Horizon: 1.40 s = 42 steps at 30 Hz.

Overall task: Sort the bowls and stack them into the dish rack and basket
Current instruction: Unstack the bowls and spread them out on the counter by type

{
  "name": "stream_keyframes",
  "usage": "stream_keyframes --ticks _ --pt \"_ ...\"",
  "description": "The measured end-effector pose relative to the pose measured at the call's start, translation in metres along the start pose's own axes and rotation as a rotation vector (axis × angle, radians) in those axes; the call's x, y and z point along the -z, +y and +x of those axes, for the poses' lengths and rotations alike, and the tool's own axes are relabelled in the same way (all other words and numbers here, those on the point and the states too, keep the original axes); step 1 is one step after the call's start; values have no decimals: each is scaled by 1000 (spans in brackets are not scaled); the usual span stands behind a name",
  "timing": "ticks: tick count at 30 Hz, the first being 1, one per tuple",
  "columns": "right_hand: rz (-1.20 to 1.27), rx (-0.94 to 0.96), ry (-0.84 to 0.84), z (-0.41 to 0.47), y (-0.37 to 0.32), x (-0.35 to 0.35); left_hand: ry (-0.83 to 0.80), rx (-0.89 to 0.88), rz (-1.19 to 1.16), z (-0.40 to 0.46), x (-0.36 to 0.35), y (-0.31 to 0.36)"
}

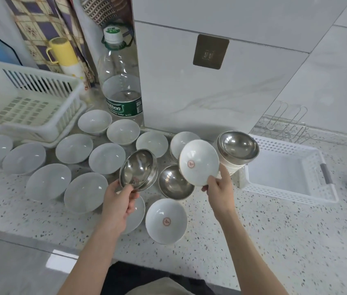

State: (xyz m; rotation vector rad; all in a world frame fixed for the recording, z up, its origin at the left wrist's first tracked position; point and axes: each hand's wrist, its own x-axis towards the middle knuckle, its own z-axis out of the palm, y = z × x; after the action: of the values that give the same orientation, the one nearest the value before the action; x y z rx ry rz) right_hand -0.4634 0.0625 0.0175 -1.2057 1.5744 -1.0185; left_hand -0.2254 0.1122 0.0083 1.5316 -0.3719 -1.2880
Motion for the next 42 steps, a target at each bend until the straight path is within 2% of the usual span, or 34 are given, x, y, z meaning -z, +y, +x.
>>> stream_keyframes --ticks 8,16,26,32,42 --pt "-106 -241 124 -83 63 28 -70 54 71 -11 -1 -8" --pt "-133 -381 224 -126 70 22 -164 70 149 -10 7 -12" --pt "-187 -451 286 -138 71 15 -224 124 181 -5 7 -15" --pt "-249 -474 255 -141 74 14 -280 123 210 -2 3 -15" --pt "-358 -505 198 -135 75 26 -327 27 315 0 -32 -17"
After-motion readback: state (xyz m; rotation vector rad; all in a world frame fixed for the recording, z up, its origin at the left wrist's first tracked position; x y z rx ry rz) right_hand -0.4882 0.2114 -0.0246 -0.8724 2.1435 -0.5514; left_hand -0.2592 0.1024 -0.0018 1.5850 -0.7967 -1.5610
